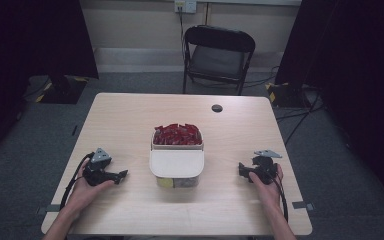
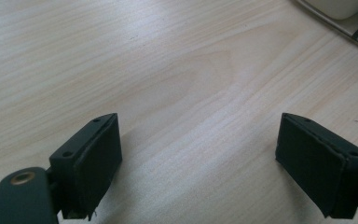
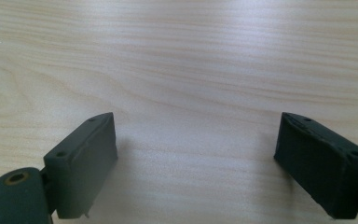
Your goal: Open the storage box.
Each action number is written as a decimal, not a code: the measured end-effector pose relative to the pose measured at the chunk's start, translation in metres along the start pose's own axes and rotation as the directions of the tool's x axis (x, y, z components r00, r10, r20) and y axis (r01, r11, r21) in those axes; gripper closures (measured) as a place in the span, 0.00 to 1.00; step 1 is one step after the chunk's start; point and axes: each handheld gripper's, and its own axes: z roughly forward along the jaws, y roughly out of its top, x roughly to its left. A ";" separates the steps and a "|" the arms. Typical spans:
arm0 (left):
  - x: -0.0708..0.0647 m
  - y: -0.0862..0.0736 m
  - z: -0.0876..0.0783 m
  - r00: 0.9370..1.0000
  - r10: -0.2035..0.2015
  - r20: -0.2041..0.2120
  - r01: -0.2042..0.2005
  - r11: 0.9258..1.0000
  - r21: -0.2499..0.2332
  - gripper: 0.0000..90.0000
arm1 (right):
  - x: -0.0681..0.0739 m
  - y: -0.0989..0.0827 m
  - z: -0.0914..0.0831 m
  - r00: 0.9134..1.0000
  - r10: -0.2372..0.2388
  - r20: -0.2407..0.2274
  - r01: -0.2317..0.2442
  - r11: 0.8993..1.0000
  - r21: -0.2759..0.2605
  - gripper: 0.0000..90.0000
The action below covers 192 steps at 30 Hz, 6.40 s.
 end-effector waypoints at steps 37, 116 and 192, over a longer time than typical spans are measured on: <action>0.000 0.000 0.000 1.000 -0.001 -0.003 0.001 1.000 0.000 0.15 | 0.006 0.008 -0.020 0.991 0.014 -0.132 -0.017 1.000 -0.024 0.18; 0.000 0.000 0.000 1.000 -0.001 -0.002 0.001 1.000 0.000 0.15 | 0.135 0.025 -0.062 0.835 -0.242 -0.494 0.197 0.970 -0.142 0.15; 0.000 0.000 0.000 1.000 -0.002 -0.002 0.002 1.000 0.000 0.15 | 0.132 0.069 -0.065 0.826 -0.220 -0.519 0.132 0.971 -0.201 0.15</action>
